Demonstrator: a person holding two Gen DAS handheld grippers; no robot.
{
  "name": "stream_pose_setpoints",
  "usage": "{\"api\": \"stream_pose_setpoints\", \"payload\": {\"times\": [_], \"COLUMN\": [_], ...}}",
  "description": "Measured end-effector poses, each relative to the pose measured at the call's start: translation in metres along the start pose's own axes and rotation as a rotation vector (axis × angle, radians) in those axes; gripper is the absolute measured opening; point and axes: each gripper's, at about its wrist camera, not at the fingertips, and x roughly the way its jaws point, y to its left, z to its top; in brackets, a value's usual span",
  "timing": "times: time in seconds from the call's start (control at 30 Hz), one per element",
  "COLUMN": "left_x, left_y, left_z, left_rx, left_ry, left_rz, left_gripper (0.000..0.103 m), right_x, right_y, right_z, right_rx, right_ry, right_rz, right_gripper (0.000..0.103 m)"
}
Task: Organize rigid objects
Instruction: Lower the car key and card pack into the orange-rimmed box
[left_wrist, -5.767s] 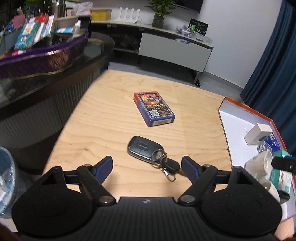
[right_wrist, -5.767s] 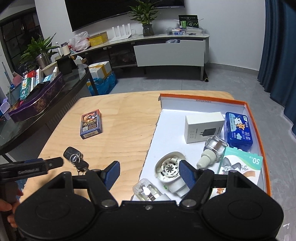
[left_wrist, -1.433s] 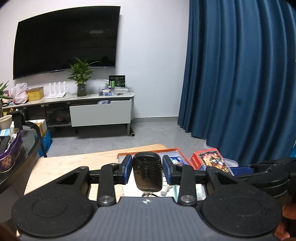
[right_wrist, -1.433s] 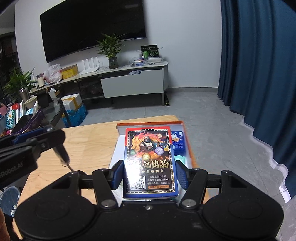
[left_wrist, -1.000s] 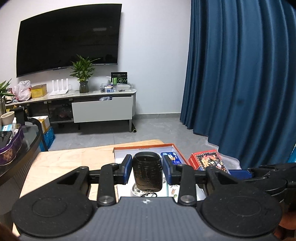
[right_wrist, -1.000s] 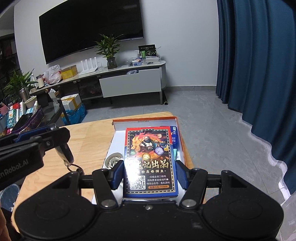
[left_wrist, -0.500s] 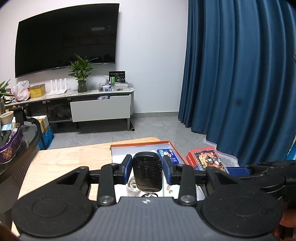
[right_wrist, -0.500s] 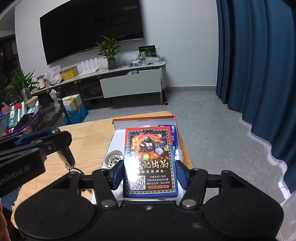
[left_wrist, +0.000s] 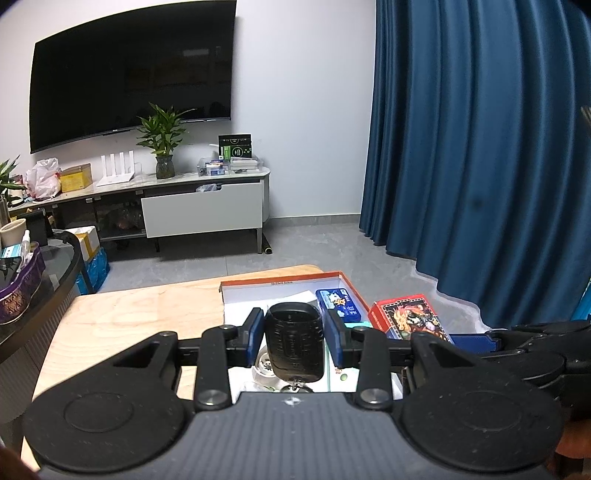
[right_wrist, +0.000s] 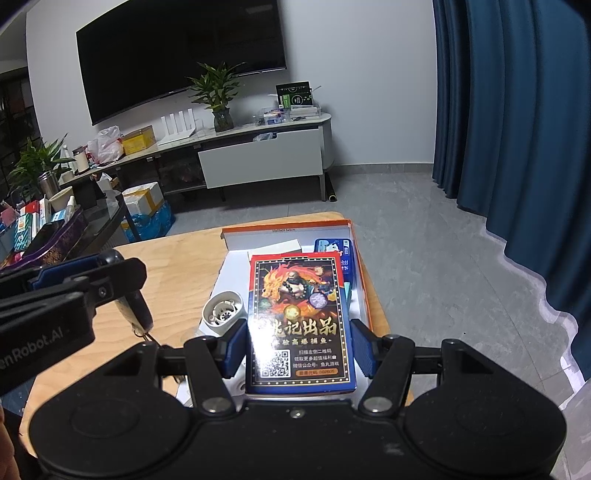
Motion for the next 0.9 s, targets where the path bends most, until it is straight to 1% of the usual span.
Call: {"api": "stream_pose_setpoints", "payload": {"times": [0.57,0.9], "left_x": [0.006,0.016], "left_y": [0.000,-0.002], "left_z": [-0.002,-0.002], "left_rx": [-0.002,-0.001], "left_ry": [0.013,0.026], "left_rz": [-0.001,-0.002], "left_gripper": [0.036,0.036], "right_x": [0.020,0.032], "right_y": [-0.003,-0.004], "right_z": [-0.001,-0.003], "right_rx": [0.004,0.007], "right_ry": [0.018,0.034], "right_rz": [0.002,0.002], "right_gripper": [0.071,0.071]}}
